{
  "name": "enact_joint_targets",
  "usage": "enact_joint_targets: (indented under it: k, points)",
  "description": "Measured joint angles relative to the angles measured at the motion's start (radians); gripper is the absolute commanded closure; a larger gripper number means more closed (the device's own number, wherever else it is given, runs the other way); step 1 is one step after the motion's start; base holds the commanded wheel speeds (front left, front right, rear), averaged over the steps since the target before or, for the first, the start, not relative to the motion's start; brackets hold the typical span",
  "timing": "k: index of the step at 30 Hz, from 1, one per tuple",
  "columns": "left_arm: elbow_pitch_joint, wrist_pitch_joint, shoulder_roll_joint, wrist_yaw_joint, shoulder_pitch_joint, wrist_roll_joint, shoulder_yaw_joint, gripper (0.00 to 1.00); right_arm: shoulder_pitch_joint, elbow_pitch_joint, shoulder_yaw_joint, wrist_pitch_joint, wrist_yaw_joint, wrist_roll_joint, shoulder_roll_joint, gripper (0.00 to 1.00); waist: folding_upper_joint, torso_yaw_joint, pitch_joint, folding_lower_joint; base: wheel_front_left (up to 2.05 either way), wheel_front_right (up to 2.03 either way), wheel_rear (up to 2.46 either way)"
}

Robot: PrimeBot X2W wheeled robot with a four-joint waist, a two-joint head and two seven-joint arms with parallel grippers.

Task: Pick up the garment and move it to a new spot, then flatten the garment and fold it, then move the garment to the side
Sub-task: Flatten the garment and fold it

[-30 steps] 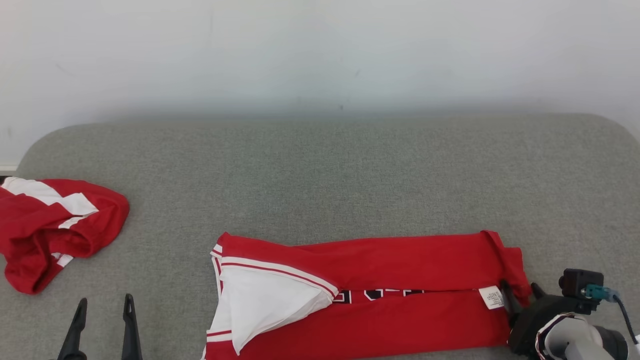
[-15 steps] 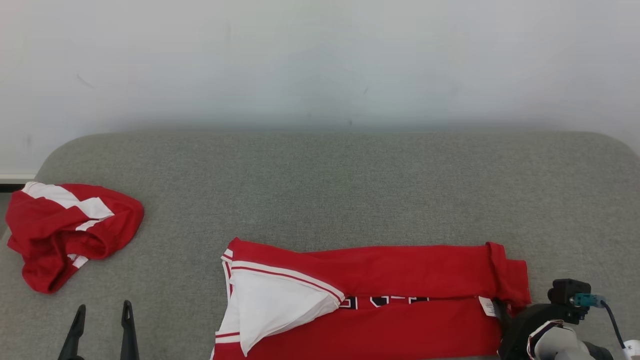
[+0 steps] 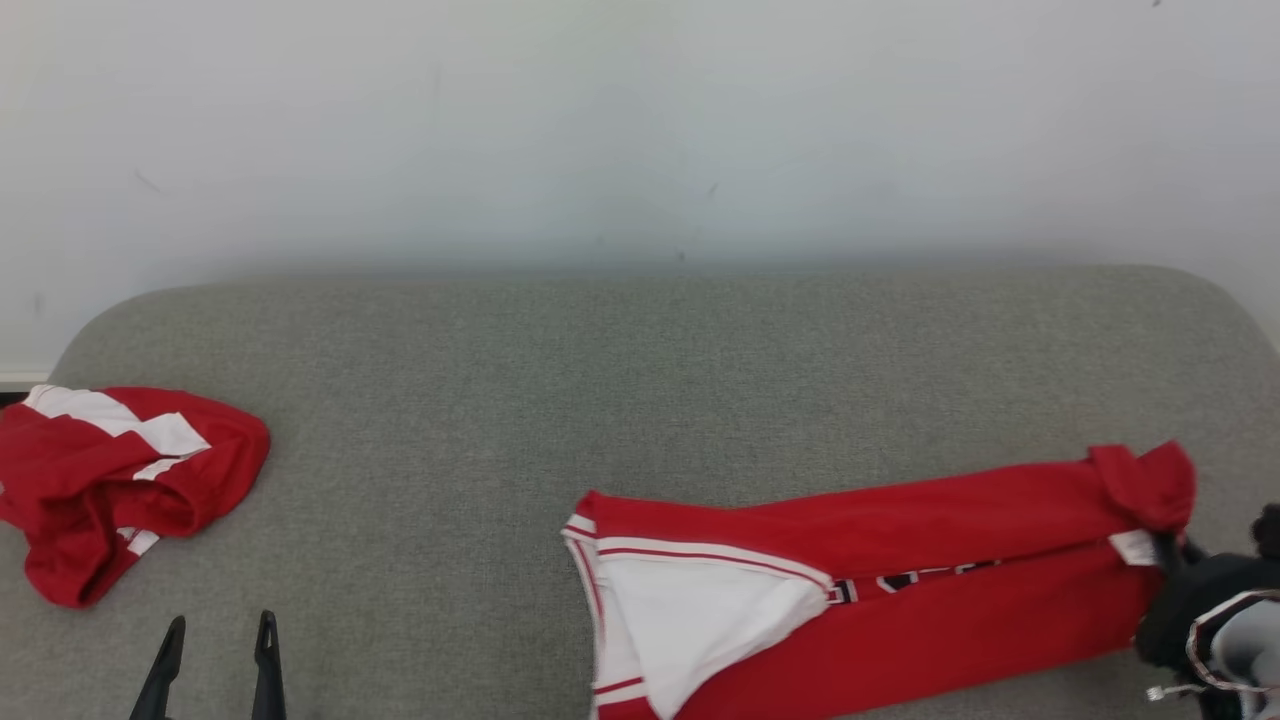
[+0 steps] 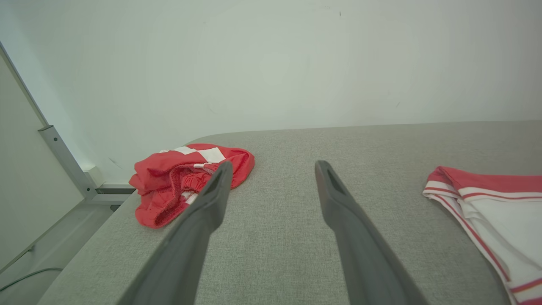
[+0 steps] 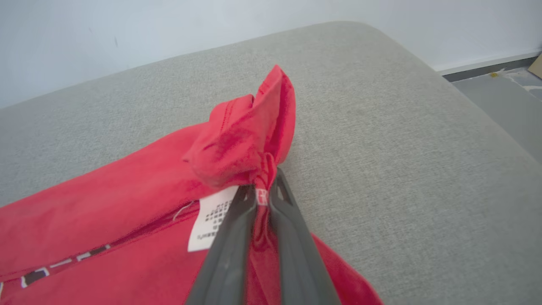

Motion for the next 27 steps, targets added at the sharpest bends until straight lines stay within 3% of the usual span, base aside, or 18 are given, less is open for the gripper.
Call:
enact_joint_targets:
  k: [5, 10, 21, 27]
  points:
    - [-0.005, 0.000, -0.008, 0.002, 0.015, 0.000, 0.018, 0.00, -0.026, -0.025, 0.005, -0.026, 0.000, 0.008, -0.070, 1.00, 0.0000, -0.016, -0.001, 0.0000, 0.00, 0.00, 0.00]
    - [-0.010, 0.000, -0.015, 0.010, 0.022, -0.002, 0.045, 0.00, -0.029, -0.134, 0.058, -0.043, 0.000, 0.007, -0.066, 1.00, 0.0000, -0.038, 0.000, 0.0000, 0.00, 0.00, 0.00]
    - [-0.011, 0.000, -0.032, 0.008, 0.023, -0.001, 0.072, 0.00, 0.068, -0.522, 0.169, 0.022, 0.000, -0.006, 0.086, 1.00, 0.0000, -0.051, 0.003, 0.0000, 0.00, 0.00, 0.00]
    - [-0.007, 0.000, -0.039, -0.001, 0.008, 0.005, 0.070, 0.00, 0.114, -0.639, 0.219, 0.090, 0.000, -0.054, 0.203, 1.00, 0.0000, -0.031, 0.012, 0.0000, 0.00, 0.00, 0.00]
